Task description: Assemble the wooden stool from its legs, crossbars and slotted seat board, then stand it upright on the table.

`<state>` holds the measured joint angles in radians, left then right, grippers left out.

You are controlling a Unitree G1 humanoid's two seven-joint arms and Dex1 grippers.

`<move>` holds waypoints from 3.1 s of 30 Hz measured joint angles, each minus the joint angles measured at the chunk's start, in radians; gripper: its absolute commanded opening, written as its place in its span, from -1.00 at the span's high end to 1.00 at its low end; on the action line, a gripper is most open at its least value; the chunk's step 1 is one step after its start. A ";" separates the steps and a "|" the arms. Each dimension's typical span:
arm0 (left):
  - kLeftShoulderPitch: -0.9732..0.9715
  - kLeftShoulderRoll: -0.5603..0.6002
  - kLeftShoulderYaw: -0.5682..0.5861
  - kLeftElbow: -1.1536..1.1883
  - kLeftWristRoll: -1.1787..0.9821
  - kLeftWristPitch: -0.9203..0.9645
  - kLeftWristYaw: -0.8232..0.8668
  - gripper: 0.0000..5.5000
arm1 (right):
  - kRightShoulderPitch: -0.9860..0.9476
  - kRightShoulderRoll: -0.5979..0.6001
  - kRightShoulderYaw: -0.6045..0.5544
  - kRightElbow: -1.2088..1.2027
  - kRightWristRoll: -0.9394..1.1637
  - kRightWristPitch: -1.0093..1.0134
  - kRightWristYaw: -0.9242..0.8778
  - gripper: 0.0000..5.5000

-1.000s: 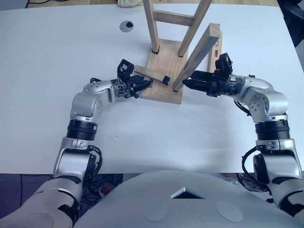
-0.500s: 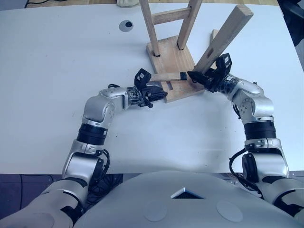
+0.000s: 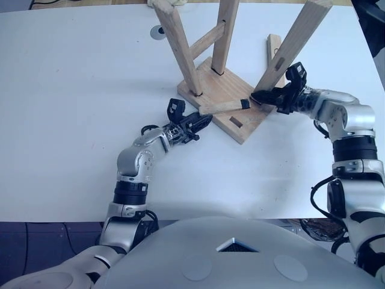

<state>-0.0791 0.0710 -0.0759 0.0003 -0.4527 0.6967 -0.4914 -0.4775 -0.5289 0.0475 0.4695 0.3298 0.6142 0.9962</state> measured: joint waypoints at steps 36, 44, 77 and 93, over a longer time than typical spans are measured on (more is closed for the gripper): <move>-0.225 0.276 -0.232 0.148 0.173 -0.216 -0.326 0.30 | 0.140 0.092 0.049 -0.129 -0.057 -0.164 -0.199 0.63; -0.255 0.274 -0.252 0.196 0.218 -0.255 -0.335 0.49 | 0.136 0.093 0.058 -0.113 -0.057 -0.179 -0.204 0.63; -0.192 0.060 0.295 0.044 -1.387 0.546 0.625 0.54 | 0.188 0.136 0.134 -0.173 -0.089 -0.317 -0.299 0.63; -0.170 0.054 0.267 0.226 -1.528 0.556 0.778 0.54 | 0.175 0.170 0.188 -0.116 -0.107 -0.431 -0.350 0.61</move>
<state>-0.2487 0.1248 0.1910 0.2267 -1.9810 1.2526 0.2871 -0.3021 -0.3589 0.2358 0.3537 0.2223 0.1835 0.6457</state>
